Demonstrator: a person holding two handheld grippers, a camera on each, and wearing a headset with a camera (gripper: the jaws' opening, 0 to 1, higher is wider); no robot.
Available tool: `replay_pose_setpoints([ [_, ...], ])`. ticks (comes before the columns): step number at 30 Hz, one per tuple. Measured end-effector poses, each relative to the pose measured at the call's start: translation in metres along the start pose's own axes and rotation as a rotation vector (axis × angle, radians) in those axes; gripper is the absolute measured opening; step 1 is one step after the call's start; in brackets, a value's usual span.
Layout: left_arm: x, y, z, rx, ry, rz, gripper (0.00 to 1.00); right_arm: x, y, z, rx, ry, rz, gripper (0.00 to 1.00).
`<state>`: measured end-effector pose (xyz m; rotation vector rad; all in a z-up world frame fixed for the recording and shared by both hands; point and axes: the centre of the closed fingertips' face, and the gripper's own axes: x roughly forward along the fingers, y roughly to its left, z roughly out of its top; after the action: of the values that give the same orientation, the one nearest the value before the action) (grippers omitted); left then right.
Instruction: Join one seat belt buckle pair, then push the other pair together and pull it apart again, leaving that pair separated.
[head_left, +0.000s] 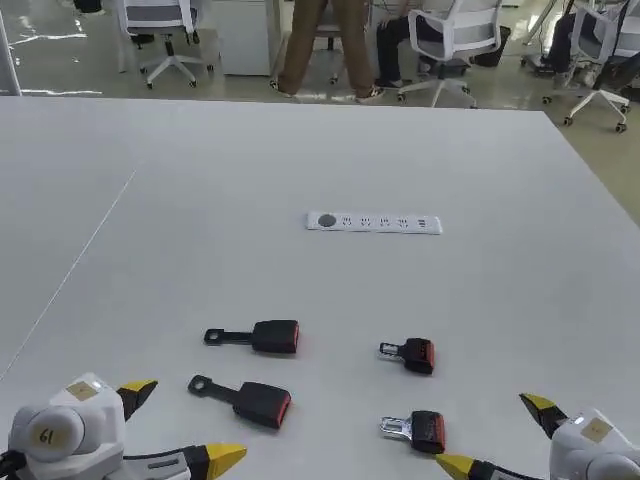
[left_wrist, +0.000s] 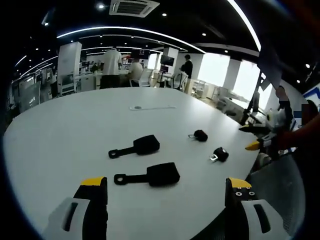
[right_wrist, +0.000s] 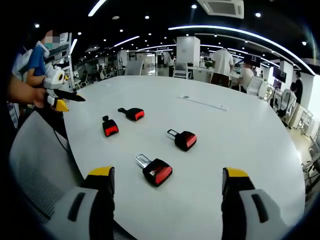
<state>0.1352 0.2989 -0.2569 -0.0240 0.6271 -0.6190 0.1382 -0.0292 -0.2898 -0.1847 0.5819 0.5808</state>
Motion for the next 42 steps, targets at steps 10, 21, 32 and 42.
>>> replay_pose_setpoints([
  [10, -0.0022, -0.0035, -0.0014, 0.003, 0.007, -0.003, 1.0, -0.0001, 0.0024, 0.0014, -0.002, 0.001, 0.005, 0.9],
  [21, -0.0011, -0.0014, -0.0027, -0.008, -0.003, -0.003, 1.0, 0.0007, 0.0046, 0.001, -0.002, 0.001, 0.009, 0.9],
  [32, -0.0017, 0.0001, -0.0021, -0.011, -0.006, 0.001, 1.0, 0.0026, 0.005, 0.0034, -0.005, 0.002, 0.014, 0.9],
  [42, -0.0009, 0.0022, -0.0022, -0.012, -0.004, 0.002, 1.0, 0.0064, 0.0085, 0.0068, -0.012, 0.007, 0.035, 0.9],
])
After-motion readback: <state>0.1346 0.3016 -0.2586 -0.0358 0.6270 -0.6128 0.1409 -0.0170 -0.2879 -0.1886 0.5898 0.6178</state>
